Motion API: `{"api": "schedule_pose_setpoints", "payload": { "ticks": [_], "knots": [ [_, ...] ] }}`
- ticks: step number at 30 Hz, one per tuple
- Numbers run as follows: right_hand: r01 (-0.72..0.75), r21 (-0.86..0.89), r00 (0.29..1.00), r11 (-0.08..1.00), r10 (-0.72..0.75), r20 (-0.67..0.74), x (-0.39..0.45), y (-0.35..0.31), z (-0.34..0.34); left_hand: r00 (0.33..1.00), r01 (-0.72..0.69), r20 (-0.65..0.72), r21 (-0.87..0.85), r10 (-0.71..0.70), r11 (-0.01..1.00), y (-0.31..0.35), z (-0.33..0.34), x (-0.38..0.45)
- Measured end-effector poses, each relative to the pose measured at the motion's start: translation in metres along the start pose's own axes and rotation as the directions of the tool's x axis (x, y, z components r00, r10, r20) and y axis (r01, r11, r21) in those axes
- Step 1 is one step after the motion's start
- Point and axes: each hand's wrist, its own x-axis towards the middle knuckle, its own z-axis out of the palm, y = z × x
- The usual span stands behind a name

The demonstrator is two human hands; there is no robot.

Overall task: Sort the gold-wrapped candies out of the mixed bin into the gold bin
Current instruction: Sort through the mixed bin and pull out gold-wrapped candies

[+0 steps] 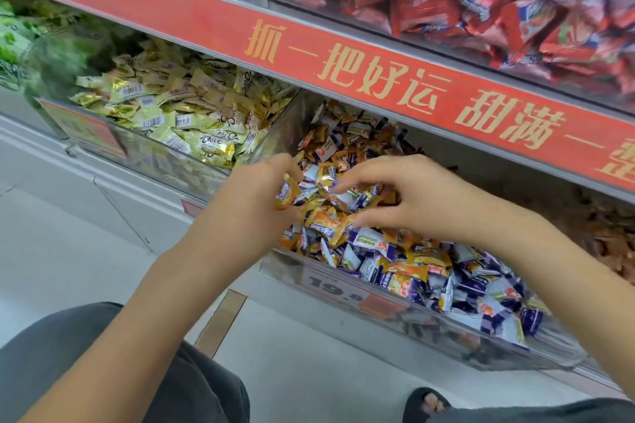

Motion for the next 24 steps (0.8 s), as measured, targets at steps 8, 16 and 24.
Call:
{"api": "schedule_pose_setpoints", "payload": {
  "ticks": [8,16,24],
  "knots": [
    [-0.028,-0.189,0.972,0.982,0.071,0.225,0.033,-0.007,0.030,0.998,-0.001,0.068,-0.108,0.009,0.994,0.001,-0.006,-0.004],
    [-0.064,0.056,0.975,0.996,0.050,0.215,0.039,0.000,0.024,0.985,-0.053,0.166,-0.011,0.054,0.999,-0.008,0.007,0.002],
    [-0.307,0.421,0.951,0.854,0.252,0.181,0.022,0.016,0.019,0.912,-0.129,0.406,0.156,0.056,0.979,-0.008,0.008,0.008]
  ]
}}
